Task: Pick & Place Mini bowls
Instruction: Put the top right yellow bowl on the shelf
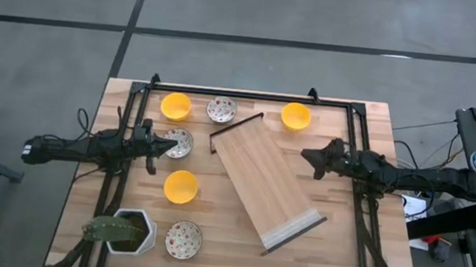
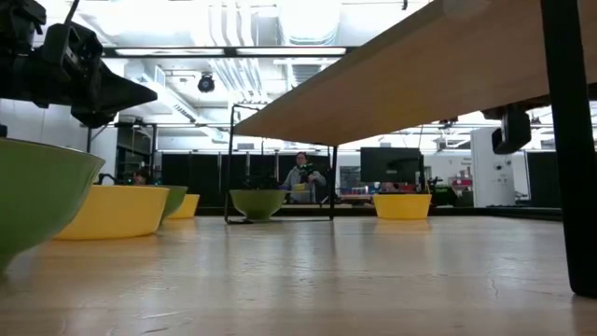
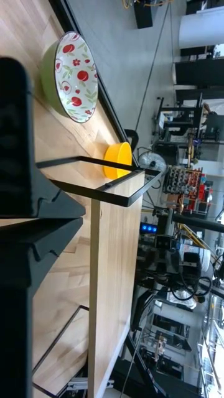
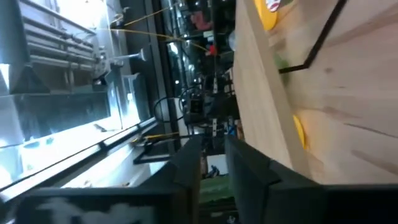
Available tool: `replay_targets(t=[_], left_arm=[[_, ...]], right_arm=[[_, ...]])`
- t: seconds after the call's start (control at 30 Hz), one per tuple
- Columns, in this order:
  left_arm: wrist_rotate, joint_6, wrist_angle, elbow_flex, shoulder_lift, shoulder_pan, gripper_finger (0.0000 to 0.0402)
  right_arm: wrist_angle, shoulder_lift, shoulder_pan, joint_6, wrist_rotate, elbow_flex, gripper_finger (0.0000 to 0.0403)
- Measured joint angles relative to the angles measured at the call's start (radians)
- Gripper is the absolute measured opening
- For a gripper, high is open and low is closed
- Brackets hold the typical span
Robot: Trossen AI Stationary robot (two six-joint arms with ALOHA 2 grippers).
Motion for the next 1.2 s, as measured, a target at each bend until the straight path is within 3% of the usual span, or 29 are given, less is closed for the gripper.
replay_targets(t=[0.17,0.3,0.4,0.6,0.7,0.93,1.2], left_arm=[[0.000,0.000,0.000,0.000,0.000,0.000,0.0000],[0.000,0.000,0.000,0.000,0.000,0.000,0.0000],[0.000,0.000,0.000,0.000,0.000,0.000,0.0000],[0.000,0.000,0.000,0.000,0.000,0.000,0.0000],[0.000,0.000,0.000,0.000,0.000,0.000,0.0000],[0.000,0.000,0.000,0.000,0.000,0.000,0.0000],[0.000,0.000,0.000,0.000,0.000,0.000,0.0000]], right_arm=[[-0.002,0.023,-0.023,0.009,0.045,0.002,0.0141],[-0.114,0.040,-0.048,-0.018,0.062,0.074,0.0152],[-0.327,0.051,-0.081,-0.065,0.057,0.188,0.0152],[-0.930,0.065,-0.219,-0.217,0.059,0.442,0.0143],[-1.075,0.080,-0.327,-0.347,0.066,0.530,0.0135],[-0.996,0.177,-0.551,-0.565,0.062,0.609,0.0117],[-0.970,0.436,-0.684,-0.649,-0.088,0.677,0.0109]])
